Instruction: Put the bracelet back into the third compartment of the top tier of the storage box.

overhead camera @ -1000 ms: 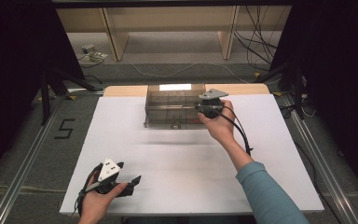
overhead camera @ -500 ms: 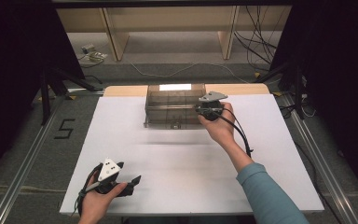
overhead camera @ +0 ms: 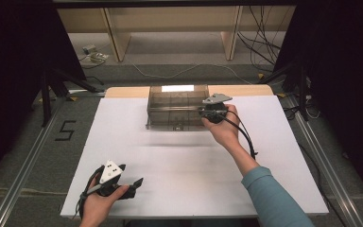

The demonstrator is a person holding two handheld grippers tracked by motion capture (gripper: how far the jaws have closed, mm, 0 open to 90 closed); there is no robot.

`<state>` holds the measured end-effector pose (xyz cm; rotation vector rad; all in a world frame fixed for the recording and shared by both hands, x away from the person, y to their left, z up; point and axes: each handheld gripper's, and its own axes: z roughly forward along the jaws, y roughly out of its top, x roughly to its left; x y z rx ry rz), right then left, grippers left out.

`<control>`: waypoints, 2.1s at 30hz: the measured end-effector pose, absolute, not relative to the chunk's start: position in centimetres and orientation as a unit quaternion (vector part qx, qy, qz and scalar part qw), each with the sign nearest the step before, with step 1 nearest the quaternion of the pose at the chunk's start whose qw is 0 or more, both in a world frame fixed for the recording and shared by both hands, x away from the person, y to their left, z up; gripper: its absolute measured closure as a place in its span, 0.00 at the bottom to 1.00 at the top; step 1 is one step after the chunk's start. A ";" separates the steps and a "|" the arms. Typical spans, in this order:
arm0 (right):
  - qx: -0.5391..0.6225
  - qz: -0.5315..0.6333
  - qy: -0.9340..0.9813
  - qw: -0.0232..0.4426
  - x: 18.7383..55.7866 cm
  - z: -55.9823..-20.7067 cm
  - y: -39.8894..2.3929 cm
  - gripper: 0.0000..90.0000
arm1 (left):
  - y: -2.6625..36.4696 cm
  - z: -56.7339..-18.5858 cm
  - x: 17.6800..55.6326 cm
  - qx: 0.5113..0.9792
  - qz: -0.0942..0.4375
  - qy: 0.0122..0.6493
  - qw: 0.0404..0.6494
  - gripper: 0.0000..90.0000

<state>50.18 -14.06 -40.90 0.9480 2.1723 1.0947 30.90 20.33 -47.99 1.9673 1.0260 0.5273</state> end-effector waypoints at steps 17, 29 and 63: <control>0.347 0.392 0.815 0.249 50.2 -41.3 -14.0 0.97 | 20.3 -48.0 30.9 0.784 0.210 0.409 0.418 0.19; 0.347 0.385 0.820 0.242 50.4 -41.6 -13.9 0.97 | 20.3 -48.0 30.9 0.783 0.210 0.409 0.418 0.19; 0.352 0.397 0.813 0.239 50.0 -40.9 -14.2 0.69 | 20.3 -48.0 30.9 0.783 0.211 0.409 0.418 0.19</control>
